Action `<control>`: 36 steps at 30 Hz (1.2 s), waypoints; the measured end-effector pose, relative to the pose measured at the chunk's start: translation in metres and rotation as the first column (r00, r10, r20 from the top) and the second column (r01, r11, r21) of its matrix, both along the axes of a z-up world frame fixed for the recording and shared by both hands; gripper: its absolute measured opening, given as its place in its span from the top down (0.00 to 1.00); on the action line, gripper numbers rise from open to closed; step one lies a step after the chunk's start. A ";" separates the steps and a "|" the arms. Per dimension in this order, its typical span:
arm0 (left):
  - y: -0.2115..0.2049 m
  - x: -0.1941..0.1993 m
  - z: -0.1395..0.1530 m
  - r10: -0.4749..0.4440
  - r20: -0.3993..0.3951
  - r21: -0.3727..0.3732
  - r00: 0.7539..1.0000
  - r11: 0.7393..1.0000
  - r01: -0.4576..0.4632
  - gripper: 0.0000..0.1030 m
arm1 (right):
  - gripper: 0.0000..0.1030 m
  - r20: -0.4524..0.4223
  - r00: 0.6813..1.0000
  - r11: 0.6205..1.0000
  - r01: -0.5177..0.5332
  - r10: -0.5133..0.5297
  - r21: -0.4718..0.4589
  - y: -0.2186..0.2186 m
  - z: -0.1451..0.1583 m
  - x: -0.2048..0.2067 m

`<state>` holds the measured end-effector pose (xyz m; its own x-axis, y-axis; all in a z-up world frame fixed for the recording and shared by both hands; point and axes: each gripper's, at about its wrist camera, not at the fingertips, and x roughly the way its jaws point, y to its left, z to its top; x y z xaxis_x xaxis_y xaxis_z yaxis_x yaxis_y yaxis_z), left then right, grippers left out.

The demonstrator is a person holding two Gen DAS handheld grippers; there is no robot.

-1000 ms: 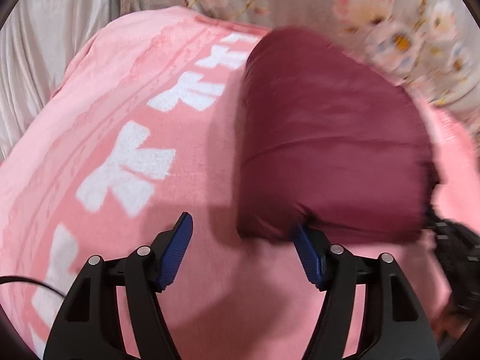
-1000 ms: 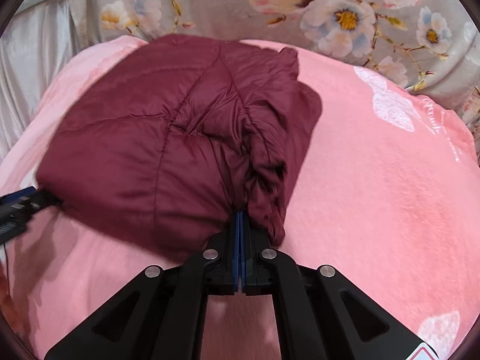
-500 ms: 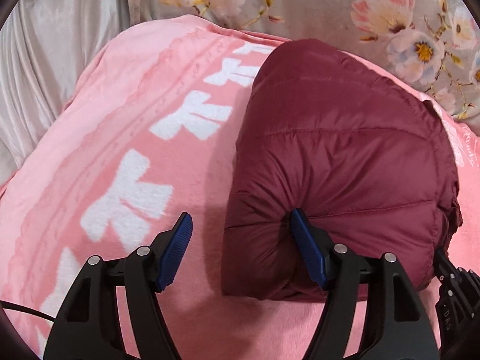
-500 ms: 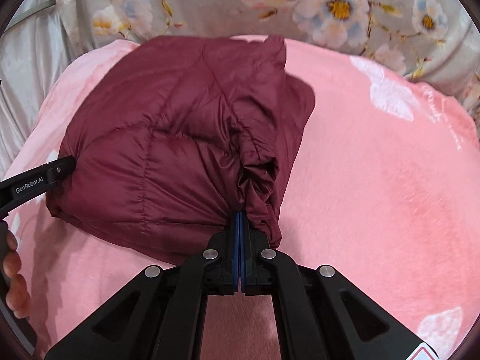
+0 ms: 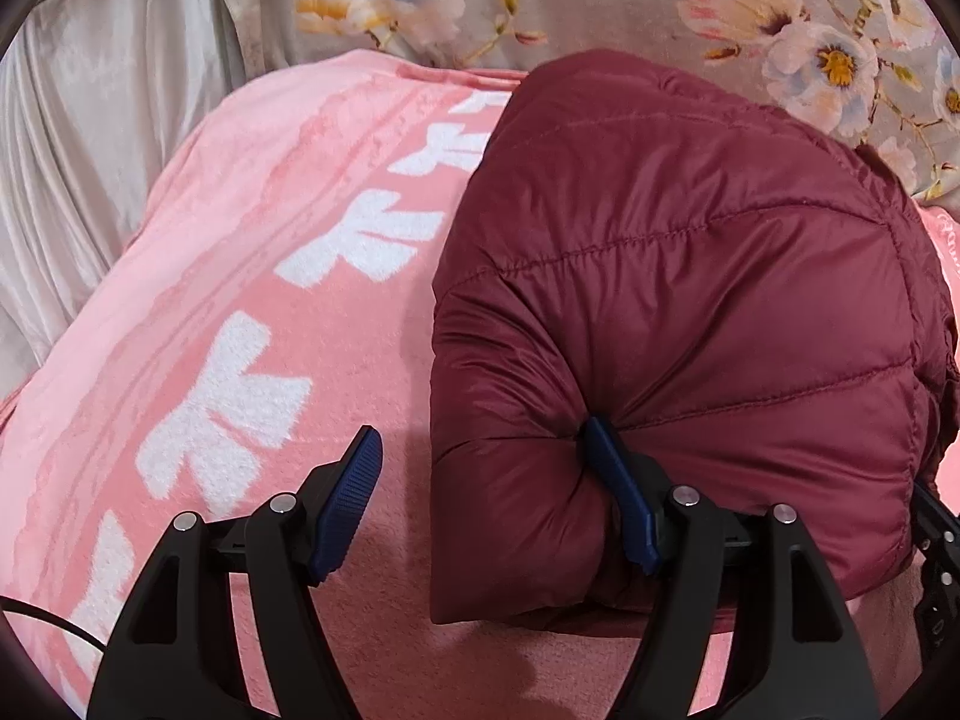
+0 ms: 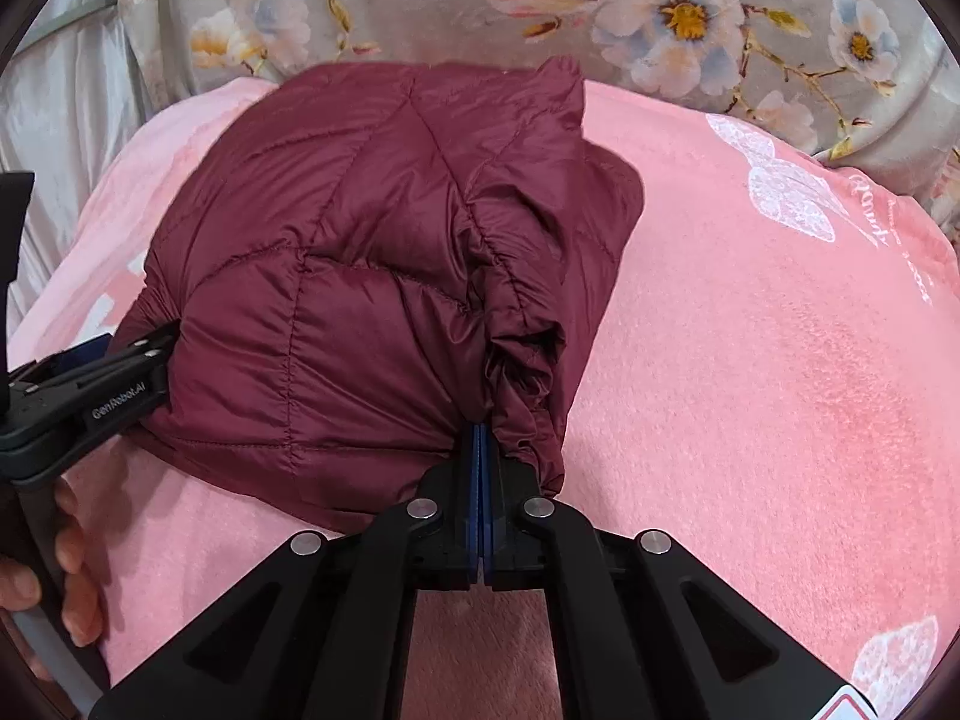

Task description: Fold large clothes

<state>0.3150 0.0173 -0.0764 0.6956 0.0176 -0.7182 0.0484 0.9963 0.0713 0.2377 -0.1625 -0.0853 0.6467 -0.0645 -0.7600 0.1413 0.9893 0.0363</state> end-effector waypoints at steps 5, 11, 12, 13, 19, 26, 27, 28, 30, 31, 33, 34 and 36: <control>0.014 -0.039 0.022 0.014 0.048 -0.044 0.999 0.999 -0.012 0.31 | 0.41 0.080 0.997 1.000 0.005 -0.005 0.004 -0.002 0.030 -0.047; 0.007 -0.106 0.053 -0.025 0.102 -0.032 0.994 0.999 0.029 0.18 | 0.23 0.221 0.975 0.994 0.011 0.013 -0.109 0.014 0.058 -0.126; 0.005 -0.115 0.056 -0.029 0.105 -0.029 0.994 0.999 0.033 0.18 | 0.22 0.234 0.972 0.992 0.012 0.018 -0.127 0.016 0.061 -0.136; 0.004 -0.127 0.061 -0.037 0.108 -0.032 0.994 0.999 0.040 0.18 | 0.21 0.246 0.969 0.989 0.010 0.026 -0.146 0.018 0.064 -0.148; 0.001 -0.187 0.083 -0.067 0.126 -0.077 0.990 0.994 0.078 0.11 | 0.16 0.320 0.946 0.981 0.024 0.040 -0.194 0.013 0.084 -0.220; 0.004 -0.232 0.089 -0.060 0.148 -0.119 0.987 0.990 0.078 0.11 | 0.15 0.357 0.934 0.993 0.012 0.029 -0.114 -0.003 0.085 -0.255; 0.006 -0.236 0.090 -0.061 0.152 -0.128 0.987 0.989 0.081 0.11 | 0.15 0.358 0.933 0.996 0.004 0.027 -0.086 -0.005 0.083 -0.257; 0.005 -0.241 0.090 -0.062 0.151 -0.130 0.987 0.988 0.082 0.11 | 0.15 0.352 0.936 0.999 -0.011 0.029 -0.052 -0.006 0.080 -0.258; 0.005 -0.244 0.090 -0.067 0.149 -0.124 0.987 0.989 0.086 0.11 | 0.15 0.333 0.943 0.999 -0.033 0.023 0.024 -0.008 0.070 -0.256; 0.004 -0.245 0.089 -0.070 0.145 -0.117 0.987 0.989 0.088 0.11 | 0.15 0.325 0.946 0.999 -0.028 0.013 0.043 -0.008 0.065 -0.256; 0.003 -0.247 0.087 -0.072 0.140 -0.106 0.987 0.991 0.087 0.11 | 0.15 0.303 0.953 0.998 -0.026 0.006 0.064 -0.006 0.055 -0.253; 0.003 -0.247 0.086 -0.072 0.139 -0.107 0.988 0.990 0.087 0.11 | 0.15 0.292 0.956 0.998 -0.025 0.007 0.060 -0.004 0.051 -0.252; 0.004 -0.247 0.085 -0.074 0.128 -0.114 0.989 0.989 0.089 0.11 | 0.15 0.281 0.960 0.999 -0.023 0.011 0.039 0.003 0.047 -0.252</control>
